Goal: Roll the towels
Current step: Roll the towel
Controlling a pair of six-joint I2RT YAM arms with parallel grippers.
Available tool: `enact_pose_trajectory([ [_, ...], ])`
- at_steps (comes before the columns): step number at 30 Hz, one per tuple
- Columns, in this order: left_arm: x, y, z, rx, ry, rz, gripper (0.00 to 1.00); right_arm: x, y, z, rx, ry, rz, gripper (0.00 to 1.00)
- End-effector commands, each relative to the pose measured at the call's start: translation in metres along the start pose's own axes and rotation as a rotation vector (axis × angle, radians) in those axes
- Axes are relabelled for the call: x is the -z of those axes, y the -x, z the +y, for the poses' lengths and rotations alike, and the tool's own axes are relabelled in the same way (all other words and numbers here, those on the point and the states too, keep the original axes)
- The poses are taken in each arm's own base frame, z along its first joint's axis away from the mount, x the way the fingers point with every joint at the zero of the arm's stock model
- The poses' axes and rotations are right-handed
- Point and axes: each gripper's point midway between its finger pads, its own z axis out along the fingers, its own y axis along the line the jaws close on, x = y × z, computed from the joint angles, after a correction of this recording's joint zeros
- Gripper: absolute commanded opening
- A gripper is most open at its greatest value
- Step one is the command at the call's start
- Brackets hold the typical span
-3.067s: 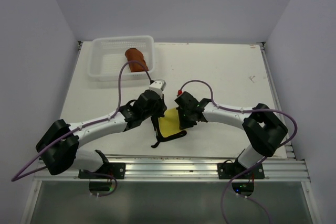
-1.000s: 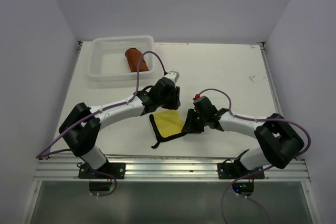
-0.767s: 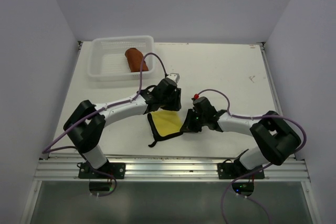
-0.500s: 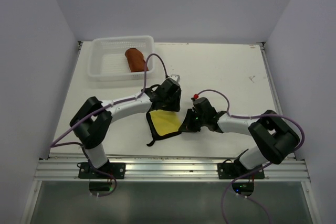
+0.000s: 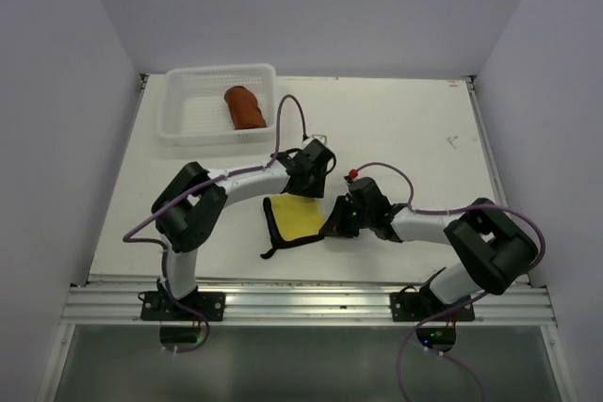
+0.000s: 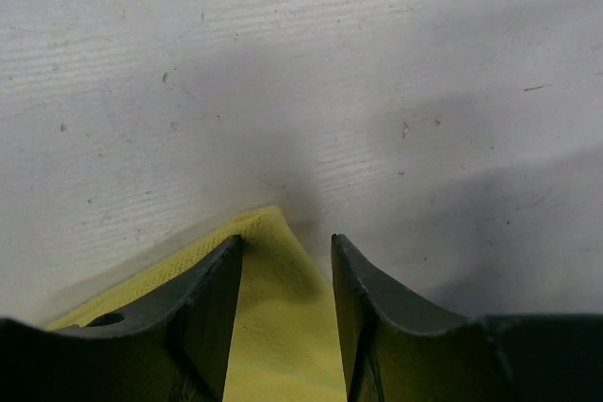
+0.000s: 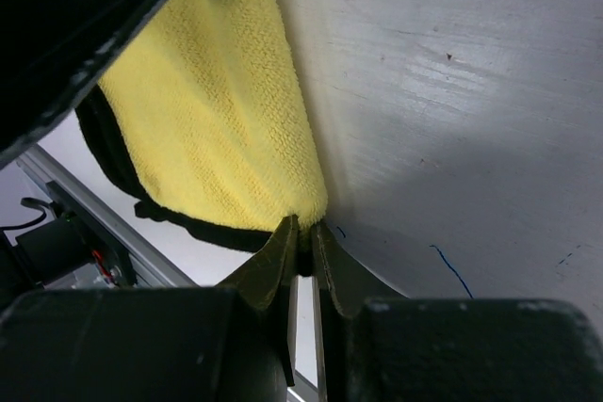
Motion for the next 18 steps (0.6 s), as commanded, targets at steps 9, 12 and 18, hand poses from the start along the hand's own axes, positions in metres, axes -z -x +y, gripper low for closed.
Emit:
enact_pose_trajectory([
  [9, -0.019, -0.028, 0.012, -0.029, 0.084, 0.1, 0.4, -0.005, -0.008, -0.031, -0.008, -0.08, -0.027, 0.0],
  [12, -0.023, -0.037, 0.015, -0.043, 0.119, 0.124, 0.39, -0.007, -0.009, -0.03, -0.009, -0.059, -0.028, 0.0],
  [18, -0.029, -0.051, 0.029, -0.155, 0.309, 0.157, 0.31, -0.004, -0.008, -0.032, 0.019, -0.089, -0.064, 0.0],
])
